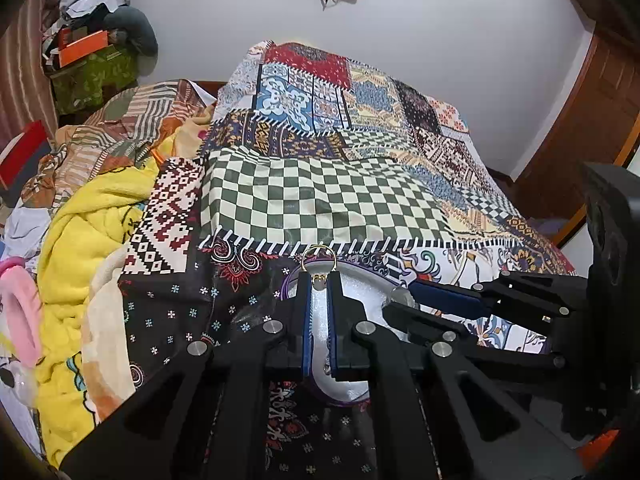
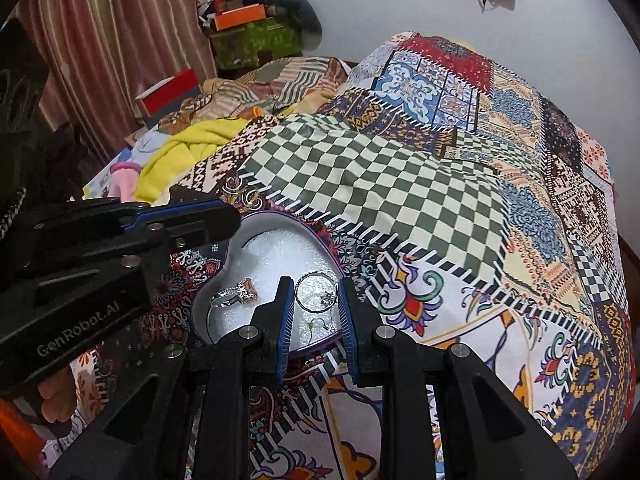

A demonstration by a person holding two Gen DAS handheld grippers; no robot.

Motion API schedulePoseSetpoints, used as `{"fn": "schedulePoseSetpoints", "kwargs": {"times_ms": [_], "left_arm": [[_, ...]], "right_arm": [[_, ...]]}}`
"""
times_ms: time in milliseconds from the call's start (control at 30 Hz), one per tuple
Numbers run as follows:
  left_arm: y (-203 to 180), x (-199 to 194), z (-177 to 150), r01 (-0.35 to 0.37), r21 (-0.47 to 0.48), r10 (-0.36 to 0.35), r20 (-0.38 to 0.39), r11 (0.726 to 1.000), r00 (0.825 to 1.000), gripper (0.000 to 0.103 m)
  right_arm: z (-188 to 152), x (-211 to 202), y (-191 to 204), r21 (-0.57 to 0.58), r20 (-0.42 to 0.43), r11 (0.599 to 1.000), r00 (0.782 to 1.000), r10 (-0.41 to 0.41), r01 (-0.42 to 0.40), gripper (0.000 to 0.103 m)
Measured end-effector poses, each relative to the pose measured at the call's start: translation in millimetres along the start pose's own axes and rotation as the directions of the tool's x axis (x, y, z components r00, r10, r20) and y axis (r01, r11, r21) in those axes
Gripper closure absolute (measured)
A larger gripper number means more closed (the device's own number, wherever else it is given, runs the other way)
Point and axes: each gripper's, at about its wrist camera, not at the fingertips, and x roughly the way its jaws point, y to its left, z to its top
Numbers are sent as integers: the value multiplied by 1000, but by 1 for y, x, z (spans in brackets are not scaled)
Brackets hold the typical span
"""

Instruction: Organize jewelry

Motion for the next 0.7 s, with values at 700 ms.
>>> {"fn": "schedulePoseSetpoints", "kwargs": {"times_ms": [700], "left_arm": [[2, 11, -1, -8, 19, 9, -25, 1000, 1000, 98]], "right_arm": [[2, 15, 13, -60, -21, 998, 1000, 11, -12, 83]]}}
